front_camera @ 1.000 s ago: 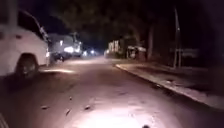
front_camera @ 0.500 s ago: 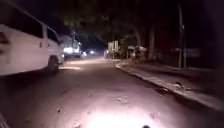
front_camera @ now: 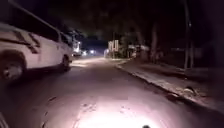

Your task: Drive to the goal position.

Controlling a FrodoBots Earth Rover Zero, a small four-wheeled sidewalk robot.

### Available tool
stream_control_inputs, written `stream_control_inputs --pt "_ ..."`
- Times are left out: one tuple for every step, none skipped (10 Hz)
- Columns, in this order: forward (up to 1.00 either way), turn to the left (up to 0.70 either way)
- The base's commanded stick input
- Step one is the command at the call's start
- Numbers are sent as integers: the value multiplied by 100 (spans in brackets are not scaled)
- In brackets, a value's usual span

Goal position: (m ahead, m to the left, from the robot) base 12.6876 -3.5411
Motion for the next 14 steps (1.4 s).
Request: stream_control_inputs --pt "70 0" --pt "70 0" --pt "70 0" --pt "70 0" --pt "70 0" --pt "70 0" --pt "70 0" --pt "70 0" --pt "70 0" --pt "70 0" --pt "70 0" --pt "70 0" --pt "70 0" --pt "70 0"
